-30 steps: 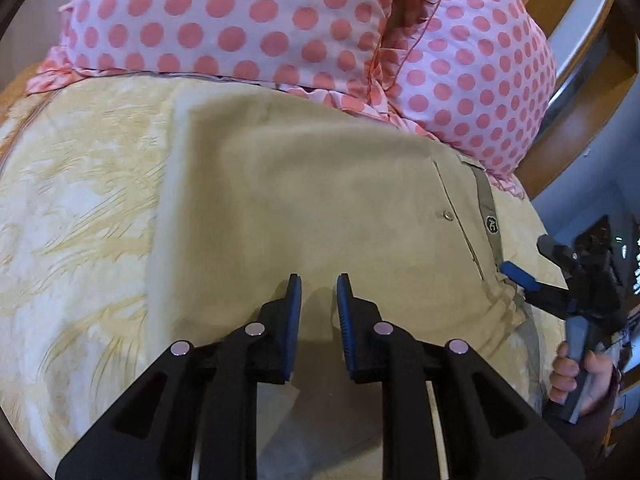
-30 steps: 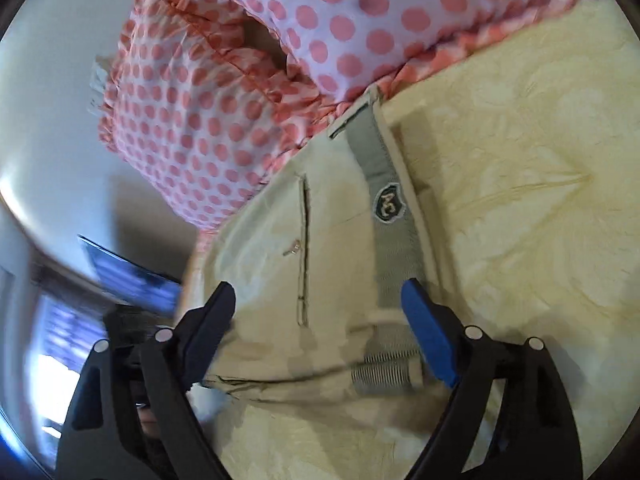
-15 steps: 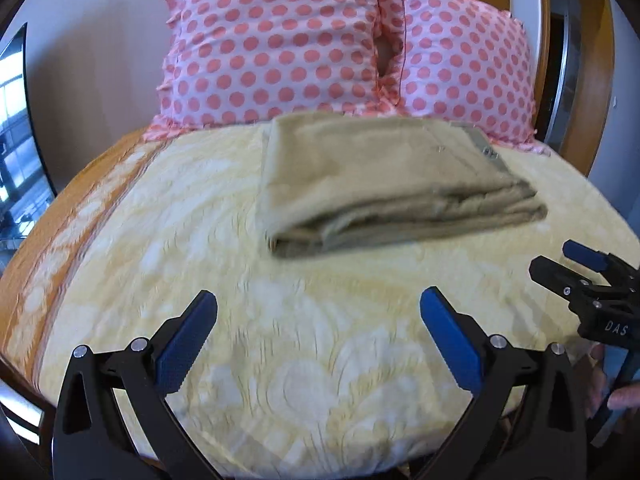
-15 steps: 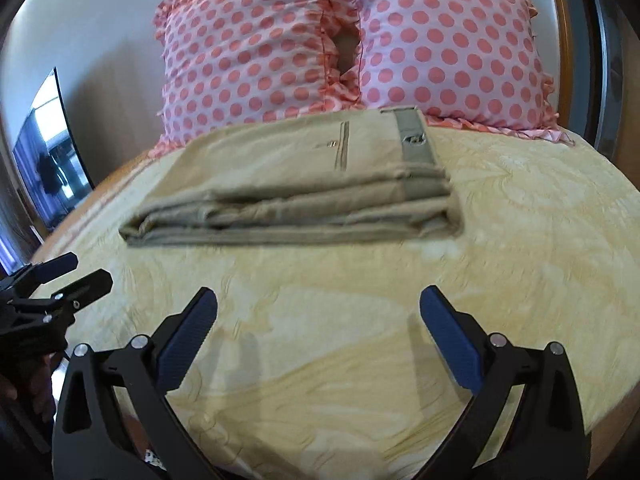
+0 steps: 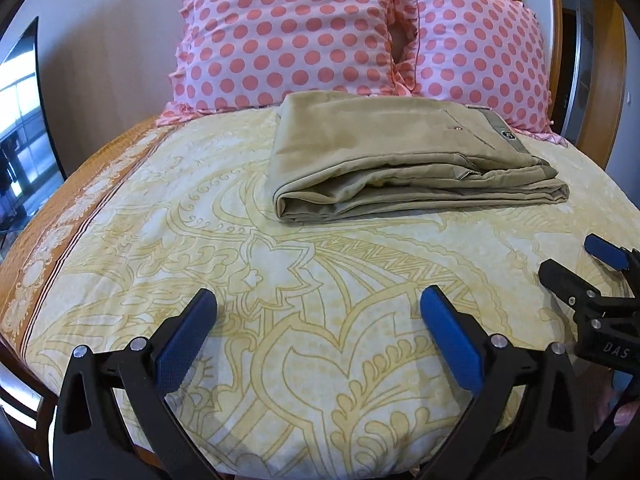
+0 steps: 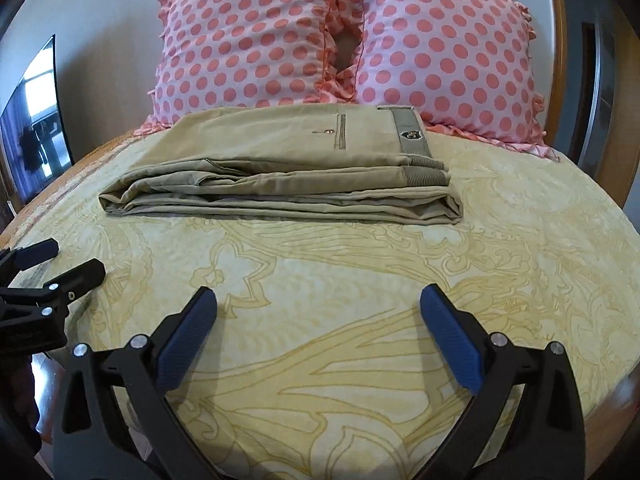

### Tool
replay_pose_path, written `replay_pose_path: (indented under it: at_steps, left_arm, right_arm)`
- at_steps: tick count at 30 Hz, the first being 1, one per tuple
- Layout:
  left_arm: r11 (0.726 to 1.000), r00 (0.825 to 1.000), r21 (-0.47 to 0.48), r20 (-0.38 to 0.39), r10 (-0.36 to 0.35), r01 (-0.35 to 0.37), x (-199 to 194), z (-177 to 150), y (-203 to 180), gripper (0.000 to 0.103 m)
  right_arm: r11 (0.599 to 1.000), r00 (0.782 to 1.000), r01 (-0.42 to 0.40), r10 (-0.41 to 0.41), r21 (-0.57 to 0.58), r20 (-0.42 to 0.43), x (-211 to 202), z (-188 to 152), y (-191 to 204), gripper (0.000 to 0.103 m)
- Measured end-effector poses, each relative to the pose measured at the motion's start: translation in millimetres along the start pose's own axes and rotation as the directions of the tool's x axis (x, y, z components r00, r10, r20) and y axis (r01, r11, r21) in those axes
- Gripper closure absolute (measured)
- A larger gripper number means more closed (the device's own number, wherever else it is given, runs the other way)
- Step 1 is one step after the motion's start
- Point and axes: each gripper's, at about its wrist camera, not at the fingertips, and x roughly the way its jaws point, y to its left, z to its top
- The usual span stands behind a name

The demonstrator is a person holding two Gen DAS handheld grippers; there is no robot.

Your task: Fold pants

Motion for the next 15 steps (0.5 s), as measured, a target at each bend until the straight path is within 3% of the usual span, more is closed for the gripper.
replay_pose_path:
  at_steps: [4,15]
  left_arm:
    - [1.0,1.0,0.0,0.031,0.002,-0.002,-1.2,-3.5,-0.5,0.001]
    - [1.0,0.998,0.006,0.06,0.003,-0.003,-2.6,-7.2,-0.4,0.001]
  right_arm:
    - [1.0,0.999,0.006,-0.006,0.002,0.04,-2.5,-5.1,0.1,0.002]
    - [1.0,0.999,0.005,-0.005,0.001,0.044,-3.5,-4.7,-2.0,0.002]
